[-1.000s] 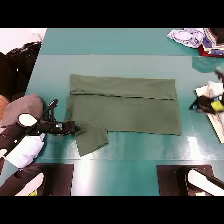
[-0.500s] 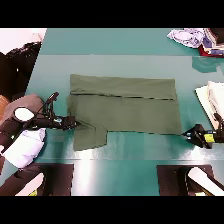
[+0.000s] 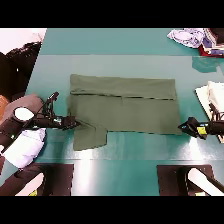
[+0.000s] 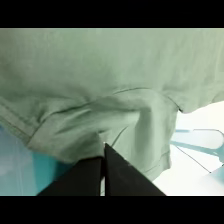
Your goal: Fold the shirts.
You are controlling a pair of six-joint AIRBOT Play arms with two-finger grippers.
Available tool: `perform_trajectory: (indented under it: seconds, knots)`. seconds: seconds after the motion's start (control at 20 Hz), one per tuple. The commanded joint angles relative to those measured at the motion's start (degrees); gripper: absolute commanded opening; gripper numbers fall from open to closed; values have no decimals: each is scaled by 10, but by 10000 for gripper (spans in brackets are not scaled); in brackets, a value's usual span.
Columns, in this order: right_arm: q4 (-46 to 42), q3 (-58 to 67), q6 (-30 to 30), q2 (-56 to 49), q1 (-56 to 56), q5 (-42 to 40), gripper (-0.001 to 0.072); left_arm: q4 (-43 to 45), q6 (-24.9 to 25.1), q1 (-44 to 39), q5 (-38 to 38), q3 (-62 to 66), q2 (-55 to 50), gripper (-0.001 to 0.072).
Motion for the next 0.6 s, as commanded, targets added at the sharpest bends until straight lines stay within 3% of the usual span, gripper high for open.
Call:
perform_trajectory:
  seconds: [0.0, 0.15, 0.2, 0.25, 0.4, 0.55]
  knots:
    - [9, 5, 4, 1, 34, 12, 192, 17, 0, 0, -19, 1, 0, 24]
    - [3, 5, 4, 1, 53, 14, 188, 43, 0, 0, -39, 1, 0, 24]
    - [3, 5, 3, 1, 55, 15, 50, 47, 0, 0, -44, 0, 1, 23]
    - [3, 5, 1, 1, 56, 19, 17, 50, 0, 0, -54, 1, 1, 23]
    - [-25, 5, 2, 35, 56, 53, 16, 82, -9, 0, -104, 0, 17, 21]
    - [-111, 5, 2, 114, 56, 138, 16, 175, -71, 0, -150, 0, 110, 21]
